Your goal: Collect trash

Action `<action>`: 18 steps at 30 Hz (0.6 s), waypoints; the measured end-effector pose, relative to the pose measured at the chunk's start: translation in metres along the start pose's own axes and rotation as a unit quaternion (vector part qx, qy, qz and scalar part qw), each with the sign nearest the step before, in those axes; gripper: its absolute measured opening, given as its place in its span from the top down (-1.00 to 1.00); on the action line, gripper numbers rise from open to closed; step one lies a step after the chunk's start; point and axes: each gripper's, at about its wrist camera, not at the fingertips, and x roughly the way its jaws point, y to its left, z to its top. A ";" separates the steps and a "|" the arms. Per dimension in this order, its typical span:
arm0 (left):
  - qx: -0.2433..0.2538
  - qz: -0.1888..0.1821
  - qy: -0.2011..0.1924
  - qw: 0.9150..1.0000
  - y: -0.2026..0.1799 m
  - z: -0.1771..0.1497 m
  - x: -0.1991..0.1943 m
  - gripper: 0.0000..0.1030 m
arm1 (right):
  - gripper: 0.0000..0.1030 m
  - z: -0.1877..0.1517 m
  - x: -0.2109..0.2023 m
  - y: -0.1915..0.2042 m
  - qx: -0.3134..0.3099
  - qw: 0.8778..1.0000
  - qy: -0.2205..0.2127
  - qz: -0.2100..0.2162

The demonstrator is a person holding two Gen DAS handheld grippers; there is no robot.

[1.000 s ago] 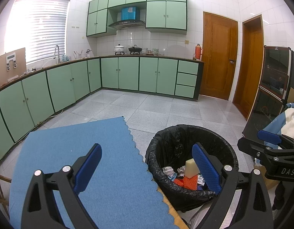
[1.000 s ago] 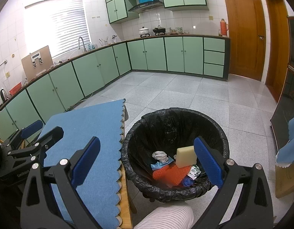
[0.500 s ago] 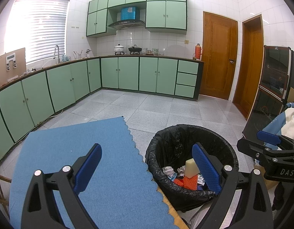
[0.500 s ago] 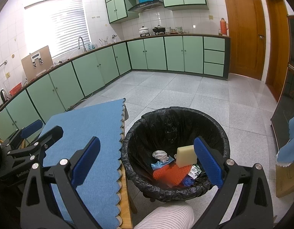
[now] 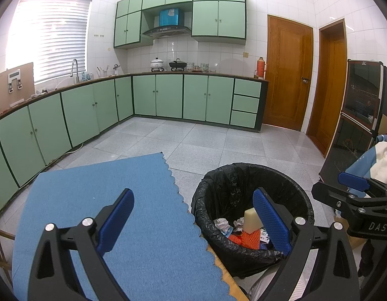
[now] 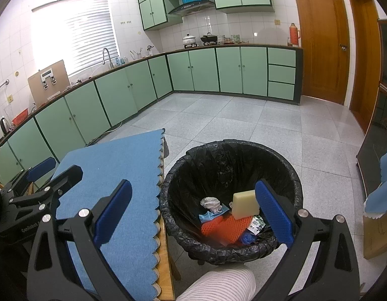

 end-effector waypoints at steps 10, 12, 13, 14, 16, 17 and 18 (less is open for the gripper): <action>0.000 0.000 0.000 1.000 0.000 0.000 0.000 -0.82 | -0.86 0.000 0.001 0.000 0.000 1.000 0.001 0.000; 0.000 0.000 0.000 1.000 0.000 0.000 0.000 -0.82 | -0.86 -0.001 0.003 -0.002 0.001 1.000 0.001 0.000; 0.000 -0.001 0.000 1.000 0.000 0.000 0.000 -0.82 | -0.86 -0.002 0.004 -0.001 0.002 1.000 0.001 0.000; 0.000 0.000 0.000 1.000 0.000 0.000 0.000 -0.82 | -0.86 -0.002 0.004 -0.001 0.001 1.000 0.001 0.000; 0.000 0.000 0.001 1.000 0.000 0.001 0.000 -0.82 | -0.86 -0.001 0.004 -0.001 0.000 1.000 0.001 0.000; 0.000 0.000 0.001 1.000 0.000 0.001 0.000 -0.82 | -0.86 -0.001 0.003 -0.002 0.001 1.000 0.001 0.000; -0.001 -0.001 0.002 1.000 0.000 0.000 0.000 -0.82 | -0.86 -0.001 0.003 -0.002 0.001 1.000 0.001 0.000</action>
